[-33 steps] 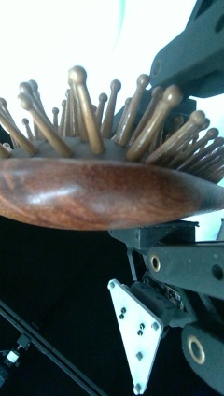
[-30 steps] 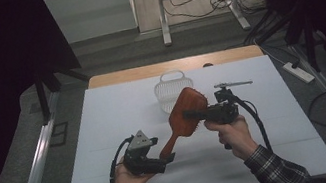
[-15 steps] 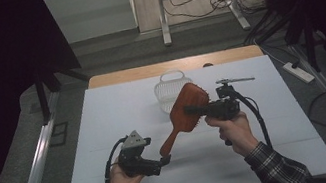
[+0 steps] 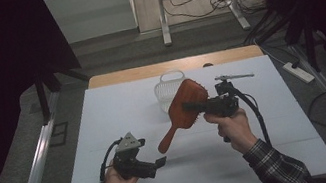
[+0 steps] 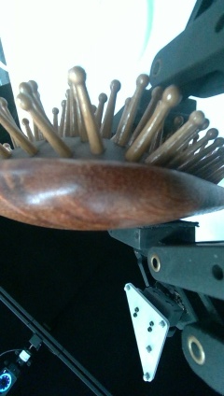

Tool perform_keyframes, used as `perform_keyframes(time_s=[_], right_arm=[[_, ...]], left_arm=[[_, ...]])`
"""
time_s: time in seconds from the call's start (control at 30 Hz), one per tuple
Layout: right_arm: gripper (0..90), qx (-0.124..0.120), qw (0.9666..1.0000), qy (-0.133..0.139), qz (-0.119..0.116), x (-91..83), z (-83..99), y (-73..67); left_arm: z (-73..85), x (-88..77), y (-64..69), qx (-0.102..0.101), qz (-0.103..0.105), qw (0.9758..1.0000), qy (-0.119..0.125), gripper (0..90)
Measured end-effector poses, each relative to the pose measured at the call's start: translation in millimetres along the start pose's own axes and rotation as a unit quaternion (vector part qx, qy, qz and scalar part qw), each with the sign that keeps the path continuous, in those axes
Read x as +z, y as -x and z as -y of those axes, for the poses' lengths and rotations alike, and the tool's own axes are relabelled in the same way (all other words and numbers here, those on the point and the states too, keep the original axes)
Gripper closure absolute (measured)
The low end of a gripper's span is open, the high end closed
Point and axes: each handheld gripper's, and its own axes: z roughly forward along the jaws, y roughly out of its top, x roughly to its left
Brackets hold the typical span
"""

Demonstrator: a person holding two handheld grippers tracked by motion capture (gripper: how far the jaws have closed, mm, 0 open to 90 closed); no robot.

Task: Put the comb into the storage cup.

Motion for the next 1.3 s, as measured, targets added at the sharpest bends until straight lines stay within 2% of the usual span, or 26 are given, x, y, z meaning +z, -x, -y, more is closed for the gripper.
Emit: perform_keyframes(time_s=[0.1, 0.4, 0.6, 1.03, 1.3], right_arm=[[53.6, -0.001, 1.0, 0.004, 0.001, 0.3, -1.7, -0.7], [53.5, -0.005, 0.9999, 0.01, 0.007, 0.3, -5.5, -0.8], [53.5, -0.006, 0.9998, 0.016, 0.009, 0.9, -9.6, -0.5], [53.4, -0.005, 0.9996, 0.024, 0.015, 4.3, -19.3, 2.8], [53.4, -0.001, 0.9993, 0.032, 0.02, 6.5, -23.1, 6.6]], left_arm=[[3.1, -4.0, -0.2, 0.001, -0.003, 1.0, -0.001, 0.6], [15.1, -17.9, -5.0, -0.015, -0.008, 0.9999, 0.0, 0.4], [23.6, -28.3, -8.0, -0.027, 0.004, 0.9995, 0.014, 0.4], [39.9, -44.0, -8.2, -0.018, -0.023, 0.9995, 0.011, 0.8], [48.8, -54.8, -9.6, -0.028, -0.027, 0.9991, 0.015, 0.7]])
